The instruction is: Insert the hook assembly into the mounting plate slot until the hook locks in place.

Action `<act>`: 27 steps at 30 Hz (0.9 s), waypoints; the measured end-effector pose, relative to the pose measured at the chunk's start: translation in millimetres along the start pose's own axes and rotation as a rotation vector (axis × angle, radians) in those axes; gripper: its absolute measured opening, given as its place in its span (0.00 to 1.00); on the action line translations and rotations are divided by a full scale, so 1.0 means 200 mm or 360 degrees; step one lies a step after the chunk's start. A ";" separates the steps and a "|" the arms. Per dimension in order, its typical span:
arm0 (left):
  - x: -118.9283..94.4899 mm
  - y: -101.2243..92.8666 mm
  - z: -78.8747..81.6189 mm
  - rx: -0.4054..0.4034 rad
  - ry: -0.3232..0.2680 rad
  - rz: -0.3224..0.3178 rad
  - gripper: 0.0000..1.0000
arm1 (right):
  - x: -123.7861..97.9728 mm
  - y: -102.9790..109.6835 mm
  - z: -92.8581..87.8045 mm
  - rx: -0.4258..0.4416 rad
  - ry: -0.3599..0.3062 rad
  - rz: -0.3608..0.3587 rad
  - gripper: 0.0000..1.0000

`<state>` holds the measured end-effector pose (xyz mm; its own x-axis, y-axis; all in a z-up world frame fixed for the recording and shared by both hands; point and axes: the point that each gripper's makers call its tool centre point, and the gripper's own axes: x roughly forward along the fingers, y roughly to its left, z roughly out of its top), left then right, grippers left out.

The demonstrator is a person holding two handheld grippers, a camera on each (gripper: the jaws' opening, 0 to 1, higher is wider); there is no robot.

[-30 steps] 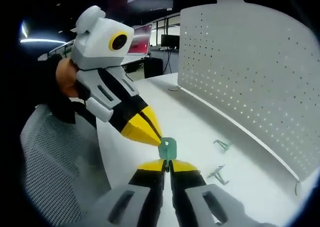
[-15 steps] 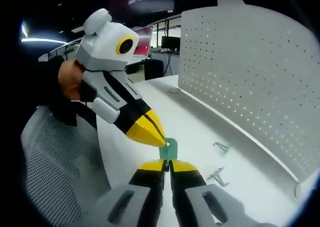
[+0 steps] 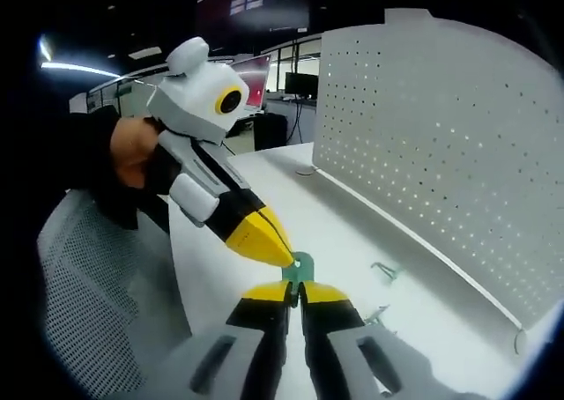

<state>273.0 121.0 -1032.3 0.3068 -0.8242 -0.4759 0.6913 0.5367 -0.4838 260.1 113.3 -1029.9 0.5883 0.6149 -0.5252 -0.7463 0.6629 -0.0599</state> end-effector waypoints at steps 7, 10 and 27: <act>0.01 -0.02 0.00 -0.0089 -0.0016 -0.0044 0.01 | 0.00 -0.01 0.00 -0.0013 -0.0004 -0.0013 0.02; 0.01 -0.04 0.01 -0.0125 -0.0023 -0.0069 0.01 | 0.00 -0.01 0.00 -0.0014 -0.0003 -0.0017 0.02; 0.00 -0.06 0.01 -0.0181 -0.0048 -0.0116 0.01 | 0.00 -0.02 0.00 0.0021 -0.0012 -0.0017 0.01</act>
<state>266.7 113.3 -1024.6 0.2790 -0.8660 -0.4150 0.6343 0.4907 -0.5974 262.5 110.6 -1029.2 0.5985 0.6110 -0.5181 -0.7360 0.6748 -0.0544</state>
